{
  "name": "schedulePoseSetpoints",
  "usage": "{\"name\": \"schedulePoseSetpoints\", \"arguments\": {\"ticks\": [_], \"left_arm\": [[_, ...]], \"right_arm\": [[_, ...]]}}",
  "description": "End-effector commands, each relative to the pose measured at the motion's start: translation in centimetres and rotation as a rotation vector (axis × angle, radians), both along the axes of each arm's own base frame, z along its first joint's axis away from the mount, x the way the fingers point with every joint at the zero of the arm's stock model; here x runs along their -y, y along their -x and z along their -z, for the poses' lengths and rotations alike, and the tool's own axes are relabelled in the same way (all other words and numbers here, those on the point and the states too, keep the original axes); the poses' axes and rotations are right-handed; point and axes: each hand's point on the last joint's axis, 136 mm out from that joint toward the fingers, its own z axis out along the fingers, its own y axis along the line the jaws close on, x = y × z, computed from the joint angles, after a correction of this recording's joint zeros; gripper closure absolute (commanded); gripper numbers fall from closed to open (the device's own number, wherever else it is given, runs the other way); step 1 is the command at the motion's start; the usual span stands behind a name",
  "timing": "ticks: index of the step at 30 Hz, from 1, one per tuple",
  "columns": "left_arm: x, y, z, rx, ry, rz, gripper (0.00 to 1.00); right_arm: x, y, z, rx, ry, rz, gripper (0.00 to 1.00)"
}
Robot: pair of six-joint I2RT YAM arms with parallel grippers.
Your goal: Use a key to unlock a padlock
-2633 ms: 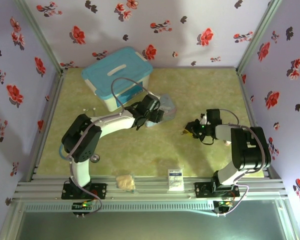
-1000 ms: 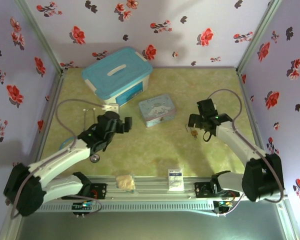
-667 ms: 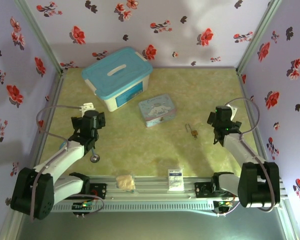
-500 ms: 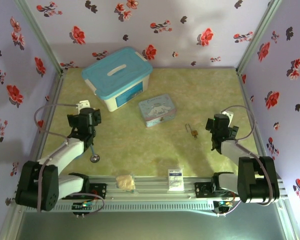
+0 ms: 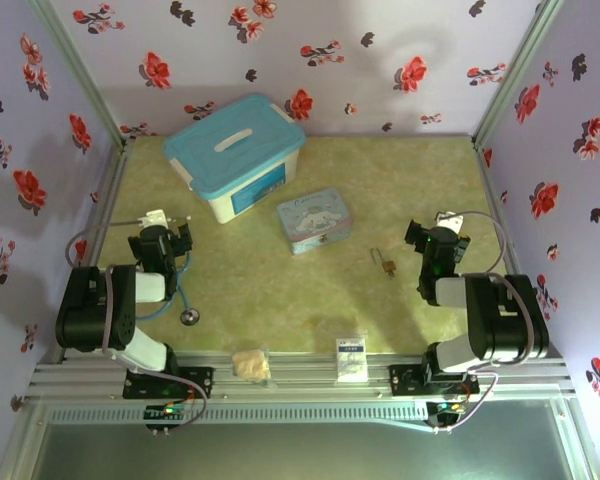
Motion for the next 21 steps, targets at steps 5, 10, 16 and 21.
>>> {"name": "schedulePoseSetpoints", "arguments": {"ticks": [5, 10, 16, 21], "left_arm": [[0.9, -1.3, -2.4, 0.105, -0.005, 0.061, 0.0], [1.0, -1.3, -2.4, 0.104, -0.007, 0.063, 0.0], [1.0, -1.3, -2.4, 0.105, -0.007, 0.063, 0.0], [1.0, -1.3, -2.4, 0.106, -0.007, 0.063, 0.0]], "right_arm": [[-0.3, -2.0, -0.7, 0.04, 0.01, -0.03, 0.01], [-0.3, -1.9, -0.6, 0.038, 0.012, -0.031, 0.01], [-1.4, -2.7, -0.3, 0.005, -0.004, -0.104, 0.01], [-1.5, -2.4, -0.5, 0.018, -0.001, -0.112, 0.01]]}}
